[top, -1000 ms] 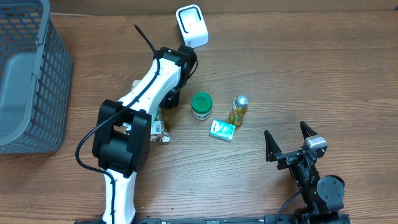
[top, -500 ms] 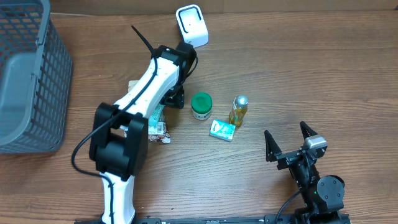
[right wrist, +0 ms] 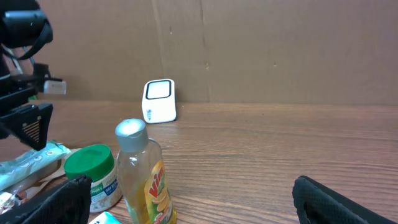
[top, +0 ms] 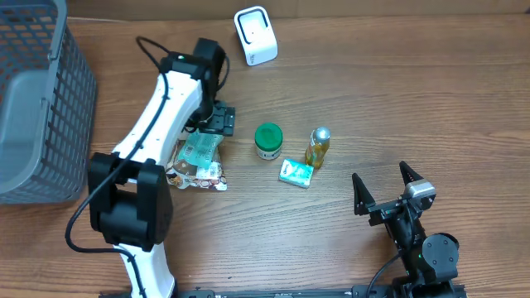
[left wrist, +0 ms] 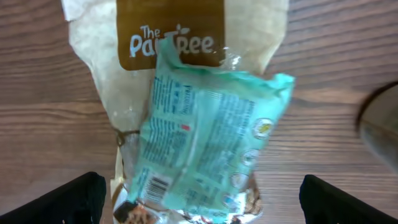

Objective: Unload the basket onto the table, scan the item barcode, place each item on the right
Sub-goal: 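Lower the PanTree bag onto the table beside the jar, then open the left gripper and release the PanTree bag left of the jar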

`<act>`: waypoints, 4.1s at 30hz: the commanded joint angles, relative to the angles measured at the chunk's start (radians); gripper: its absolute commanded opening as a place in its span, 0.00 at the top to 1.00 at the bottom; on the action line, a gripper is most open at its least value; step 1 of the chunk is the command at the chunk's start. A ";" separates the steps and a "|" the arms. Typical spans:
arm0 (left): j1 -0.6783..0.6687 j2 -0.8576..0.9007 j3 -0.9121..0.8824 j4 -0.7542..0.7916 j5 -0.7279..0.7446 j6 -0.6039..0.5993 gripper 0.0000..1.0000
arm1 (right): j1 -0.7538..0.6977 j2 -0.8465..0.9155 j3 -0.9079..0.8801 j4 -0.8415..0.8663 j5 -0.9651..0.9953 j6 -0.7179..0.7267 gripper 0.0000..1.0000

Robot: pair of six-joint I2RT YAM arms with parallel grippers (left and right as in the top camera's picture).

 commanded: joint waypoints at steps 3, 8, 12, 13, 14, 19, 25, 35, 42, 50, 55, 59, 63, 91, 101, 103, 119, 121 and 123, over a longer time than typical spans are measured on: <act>0.053 -0.008 -0.107 0.078 0.115 0.153 0.00 | -0.003 -0.008 -0.011 0.005 0.009 -0.004 0.00; 0.055 -0.008 -0.201 0.186 0.115 0.174 0.01 | -0.003 -0.008 -0.011 0.005 0.009 -0.004 0.00; 0.054 -0.008 -0.220 0.205 0.115 0.174 0.01 | -0.003 -0.008 -0.011 0.005 0.009 -0.004 0.00; 0.054 -0.008 -0.220 0.205 0.115 0.174 0.09 | -0.003 -0.008 -0.011 0.005 0.009 -0.004 0.00; 0.054 -0.008 -0.220 0.203 0.115 0.174 0.16 | -0.003 -0.008 -0.011 0.005 0.009 -0.004 0.00; 0.054 -0.009 -0.214 0.183 0.115 0.167 0.32 | -0.003 -0.008 -0.011 0.005 0.009 -0.004 0.00; 0.055 -0.011 -0.185 0.146 0.114 0.130 0.37 | -0.003 -0.008 -0.011 0.005 0.009 -0.004 0.00; 0.056 -0.065 -0.155 0.126 0.090 -0.029 0.38 | -0.003 -0.008 -0.011 0.005 0.009 -0.004 0.00; 0.056 -0.079 -0.156 0.106 -0.041 -0.065 0.34 | -0.003 -0.008 -0.010 0.005 0.009 -0.004 0.00; 0.056 -0.079 -0.168 0.108 -0.081 -0.100 0.32 | -0.003 -0.008 -0.011 0.005 0.009 -0.004 0.00; 0.056 -0.079 -0.183 0.121 -0.082 -0.108 0.24 | -0.003 -0.008 -0.011 0.005 0.009 -0.004 0.00; 0.056 -0.079 -0.184 0.119 -0.080 -0.108 0.14 | -0.003 -0.008 -0.011 0.005 0.009 -0.004 0.00; 0.056 -0.078 -0.186 0.121 -0.081 -0.105 0.12 | -0.003 -0.008 -0.011 0.005 0.009 -0.004 0.00; 0.055 0.030 -0.219 0.145 -0.032 -0.105 0.62 | -0.003 -0.008 -0.011 0.005 0.009 -0.004 0.00; 0.055 0.009 -0.175 0.145 0.064 -0.105 0.96 | -0.003 -0.008 -0.011 0.005 0.009 -0.004 0.00; 0.056 -0.003 -0.166 0.135 0.063 -0.105 0.96 | -0.003 -0.008 -0.011 0.005 0.009 -0.004 0.00; 0.056 -0.057 -0.127 -0.009 -0.263 -0.195 0.96 | -0.003 -0.008 -0.011 0.005 0.009 -0.004 0.00; 0.053 -0.056 -0.129 -0.008 -0.253 -0.195 0.96 | -0.003 -0.008 -0.011 0.005 0.009 -0.004 0.00; 0.053 -0.054 -0.136 -0.002 -0.233 -0.195 0.96 | -0.003 -0.008 -0.011 0.005 0.009 -0.004 0.00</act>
